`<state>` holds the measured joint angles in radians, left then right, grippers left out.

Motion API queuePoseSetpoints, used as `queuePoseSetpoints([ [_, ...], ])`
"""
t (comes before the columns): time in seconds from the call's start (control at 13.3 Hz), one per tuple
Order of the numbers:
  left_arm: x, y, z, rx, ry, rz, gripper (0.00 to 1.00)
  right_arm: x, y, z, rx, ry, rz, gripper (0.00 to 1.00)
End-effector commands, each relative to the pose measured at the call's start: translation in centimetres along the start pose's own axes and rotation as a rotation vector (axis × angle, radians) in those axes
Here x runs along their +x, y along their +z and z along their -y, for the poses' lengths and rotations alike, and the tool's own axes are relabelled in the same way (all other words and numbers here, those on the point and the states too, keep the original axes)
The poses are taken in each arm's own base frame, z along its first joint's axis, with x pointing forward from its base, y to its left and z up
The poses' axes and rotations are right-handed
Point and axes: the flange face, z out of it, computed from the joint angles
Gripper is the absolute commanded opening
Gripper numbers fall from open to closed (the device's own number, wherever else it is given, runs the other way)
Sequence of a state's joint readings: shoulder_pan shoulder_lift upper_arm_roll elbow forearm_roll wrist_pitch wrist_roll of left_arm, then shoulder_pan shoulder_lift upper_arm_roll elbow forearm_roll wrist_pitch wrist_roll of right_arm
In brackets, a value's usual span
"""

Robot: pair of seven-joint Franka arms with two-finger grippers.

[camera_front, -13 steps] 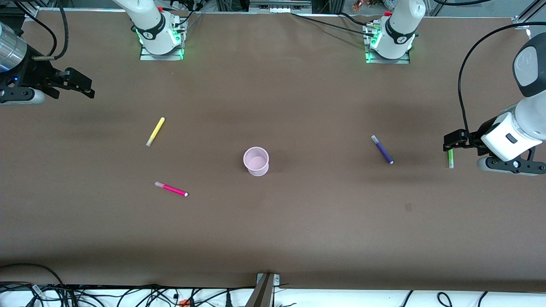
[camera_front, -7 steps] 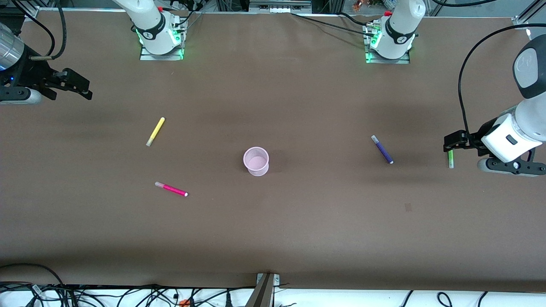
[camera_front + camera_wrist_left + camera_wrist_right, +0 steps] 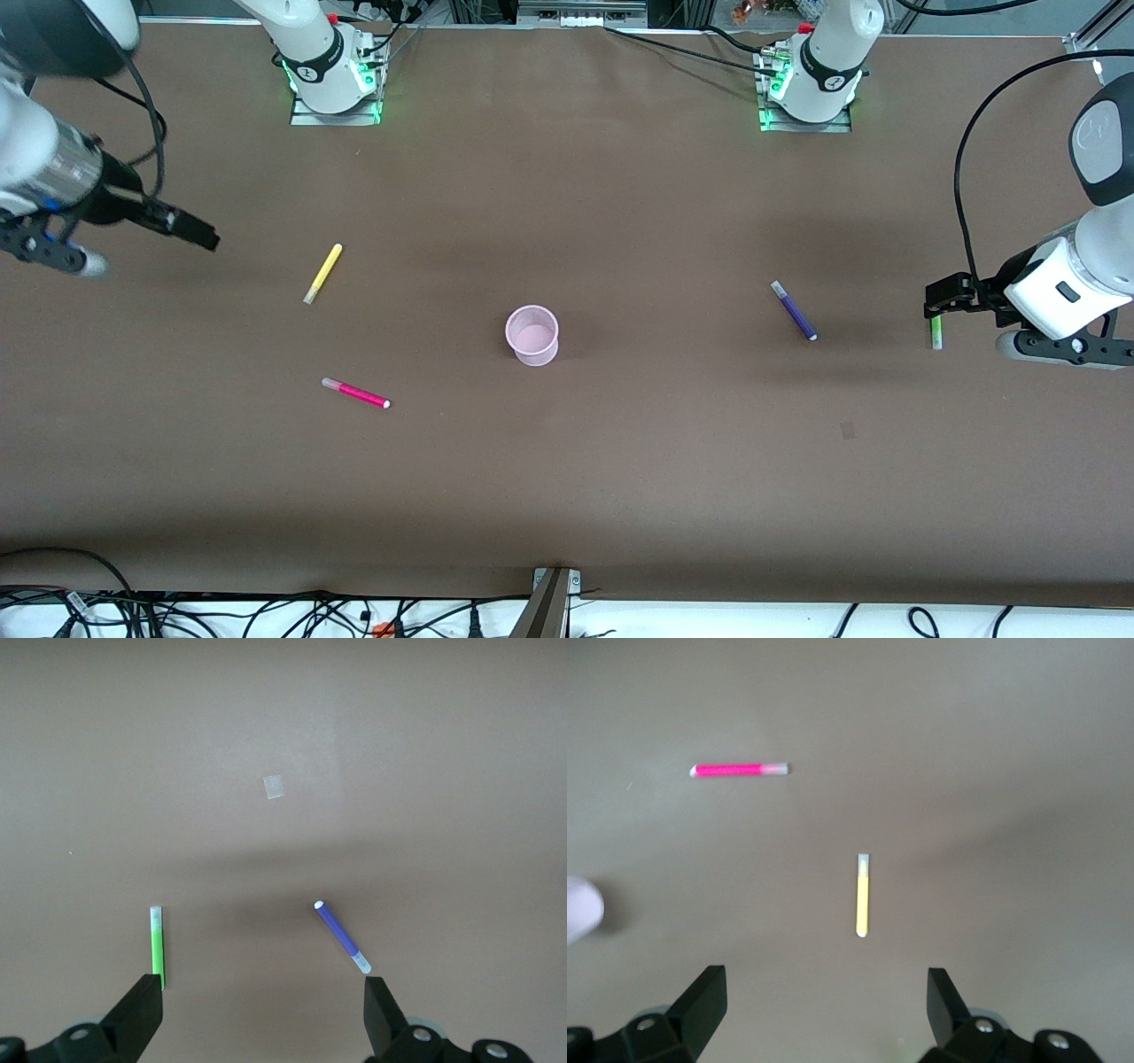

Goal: Organize pens into pink holder with both arms
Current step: 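Reach the right gripper down to the pink marker and grasp it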

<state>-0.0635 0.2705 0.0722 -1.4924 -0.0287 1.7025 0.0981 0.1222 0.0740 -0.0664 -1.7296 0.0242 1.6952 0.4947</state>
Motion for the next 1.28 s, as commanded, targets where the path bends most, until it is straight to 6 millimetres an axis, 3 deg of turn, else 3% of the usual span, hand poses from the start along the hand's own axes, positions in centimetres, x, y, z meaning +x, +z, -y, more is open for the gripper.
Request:
queuePoseSetpoints([
  [0.0, 0.5, -0.5, 0.2, 0.015, 0.01, -0.004, 1.0, 2.7, 5.6, 2.3, 0.017, 0.196, 0.036, 1.0],
  [0.53, 0.5, -0.8, 0.1, 0.015, 0.011, -0.01, 1.0, 8.8, 22.7, 11.1, 0.12, 0.655, 0.027, 1.0],
  [0.68, 0.5, -0.8, -0.3, 0.017, -0.008, -0.008, 1.0, 11.0, 25.6, 13.6, 0.16, 0.702, 0.06, 1.0],
  [0.83, 0.5, -0.1, 0.4, 0.015, -0.012, 0.005, 1.0, 12.3, 28.0, 14.3, 0.186, 0.731, 0.098, 1.0],
  [0.9, 0.8, 1.3, 0.7, 0.012, -0.015, 0.03, 1.0, 12.6, 29.0, 14.8, 0.198, 0.741, 0.088, 0.99],
  [1.06, 1.2, 6.2, 1.1, 0.007, -0.04, 0.12, 1.0, 13.3, 31.4, 15.2, 0.269, 0.796, 0.088, 0.98],
  [1.21, 2.1, 11.0, 1.4, -0.022, -0.117, 0.179, 1.0, 12.8, 31.9, 16.5, 0.309, 0.814, 0.09, 0.91],
])
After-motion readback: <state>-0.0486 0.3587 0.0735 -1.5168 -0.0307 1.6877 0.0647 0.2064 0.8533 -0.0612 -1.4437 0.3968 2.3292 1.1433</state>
